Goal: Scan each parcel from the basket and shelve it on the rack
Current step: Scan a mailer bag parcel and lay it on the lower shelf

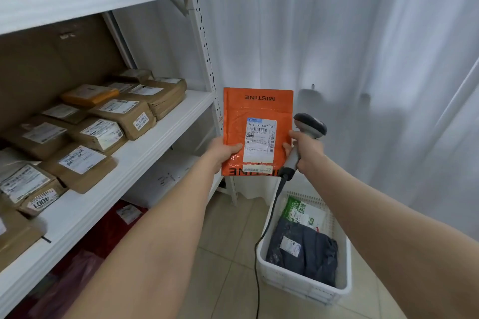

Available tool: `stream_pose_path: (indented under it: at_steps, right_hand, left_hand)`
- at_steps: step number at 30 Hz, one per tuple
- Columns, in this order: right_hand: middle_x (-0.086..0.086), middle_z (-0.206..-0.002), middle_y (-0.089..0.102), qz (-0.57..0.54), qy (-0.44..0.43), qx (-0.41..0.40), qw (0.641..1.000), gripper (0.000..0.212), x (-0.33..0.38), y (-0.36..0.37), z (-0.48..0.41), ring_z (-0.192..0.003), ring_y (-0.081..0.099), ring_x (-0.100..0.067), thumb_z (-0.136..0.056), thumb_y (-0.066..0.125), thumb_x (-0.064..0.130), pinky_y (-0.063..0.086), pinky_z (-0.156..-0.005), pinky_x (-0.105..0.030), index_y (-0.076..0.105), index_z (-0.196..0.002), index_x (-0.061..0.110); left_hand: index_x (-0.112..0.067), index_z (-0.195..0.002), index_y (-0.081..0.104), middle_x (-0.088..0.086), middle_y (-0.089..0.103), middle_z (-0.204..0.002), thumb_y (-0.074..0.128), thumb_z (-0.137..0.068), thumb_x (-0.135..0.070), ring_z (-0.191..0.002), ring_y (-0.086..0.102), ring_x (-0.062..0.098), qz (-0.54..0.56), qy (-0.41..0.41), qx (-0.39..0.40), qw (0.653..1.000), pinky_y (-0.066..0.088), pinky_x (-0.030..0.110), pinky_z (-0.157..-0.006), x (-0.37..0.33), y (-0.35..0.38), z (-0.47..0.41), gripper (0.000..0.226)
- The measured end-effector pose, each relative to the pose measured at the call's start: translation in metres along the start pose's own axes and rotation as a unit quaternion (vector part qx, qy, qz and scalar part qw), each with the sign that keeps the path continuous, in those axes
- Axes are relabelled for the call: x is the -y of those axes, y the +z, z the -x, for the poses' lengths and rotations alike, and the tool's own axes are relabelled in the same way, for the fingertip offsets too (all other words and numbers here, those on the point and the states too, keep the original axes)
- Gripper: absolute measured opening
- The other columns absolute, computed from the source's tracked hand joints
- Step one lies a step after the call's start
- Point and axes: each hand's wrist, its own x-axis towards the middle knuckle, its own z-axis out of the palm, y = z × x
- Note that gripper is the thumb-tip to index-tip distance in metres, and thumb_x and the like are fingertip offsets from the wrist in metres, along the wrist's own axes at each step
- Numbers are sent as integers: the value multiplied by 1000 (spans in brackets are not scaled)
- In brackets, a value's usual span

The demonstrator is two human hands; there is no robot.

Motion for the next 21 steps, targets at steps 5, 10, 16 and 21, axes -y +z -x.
stream_pose_path:
  at_steps: [5, 10, 16, 21]
  right_hand:
    - [-6, -65, 62, 98, -25, 76, 992, 8, -12, -5, 9, -54, 59, -20, -86, 63, 4, 54, -58, -32, 58, -91, 7]
    - [-7, -60, 58, 192, -25, 164, 967, 3, -20, -5, 21, -47, 53, -16, -87, 61, 5, 48, -46, -25, 59, -89, 5]
    - [-11, -63, 62, 220, -16, 150, 964, 3, -21, -8, 26, -40, 56, -15, -87, 61, 6, 45, -41, -21, 57, -88, 6]
    - [-8, -60, 58, 258, -13, 168, 951, 5, -19, -12, 27, -42, 52, -14, -87, 58, 8, 45, -43, -22, 54, -90, 8]
  left_hand:
    - [-8, -127, 54, 14, 64, -120, 59, -94, -10, -105, 64, 30, -4, -5, -78, 997, 50, 36, -76, 11, 11, -3, 34]
    - [-11, -115, 63, 10, 68, -110, 64, -91, -12, -85, 64, 24, -4, -29, -147, 989, 52, 36, -75, 20, 14, -10, 24]
    - [-12, -109, 67, 10, 69, -108, 66, -88, -13, -92, 66, 26, 2, -51, -194, 980, 55, 38, -85, 31, 10, -12, 21]
    - [-11, -109, 64, 10, 68, -108, 66, -89, -15, -93, 67, 28, 2, -68, -193, 979, 56, 41, -86, 34, 8, -10, 20]
